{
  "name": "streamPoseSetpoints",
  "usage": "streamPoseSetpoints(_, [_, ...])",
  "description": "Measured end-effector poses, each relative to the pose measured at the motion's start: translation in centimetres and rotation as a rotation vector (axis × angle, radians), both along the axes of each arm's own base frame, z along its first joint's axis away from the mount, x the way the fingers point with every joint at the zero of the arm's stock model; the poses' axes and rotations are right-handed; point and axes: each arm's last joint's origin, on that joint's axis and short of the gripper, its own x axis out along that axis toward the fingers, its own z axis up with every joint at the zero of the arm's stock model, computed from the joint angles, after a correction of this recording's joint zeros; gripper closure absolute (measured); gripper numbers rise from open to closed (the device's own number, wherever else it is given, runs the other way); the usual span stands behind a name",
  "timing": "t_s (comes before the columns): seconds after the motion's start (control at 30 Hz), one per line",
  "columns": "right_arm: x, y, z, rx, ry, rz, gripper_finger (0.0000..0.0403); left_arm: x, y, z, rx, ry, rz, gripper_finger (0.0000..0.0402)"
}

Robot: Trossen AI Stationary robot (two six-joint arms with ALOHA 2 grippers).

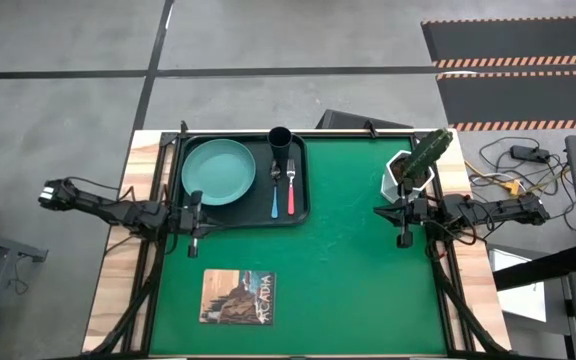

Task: Pick and place plate/cup/fork/spoon on tray
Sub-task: Return to Home Position

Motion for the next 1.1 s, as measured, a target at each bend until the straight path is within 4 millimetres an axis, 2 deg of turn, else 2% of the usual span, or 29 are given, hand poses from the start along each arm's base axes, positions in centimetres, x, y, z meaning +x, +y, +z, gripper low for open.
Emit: streamPoseSetpoints(1.1, [0.0,0.0,0.0,0.0,0.0,0.0,0.0394,0.23,-0.06,-0.51,0.014,0.053,0.0,0.0402])
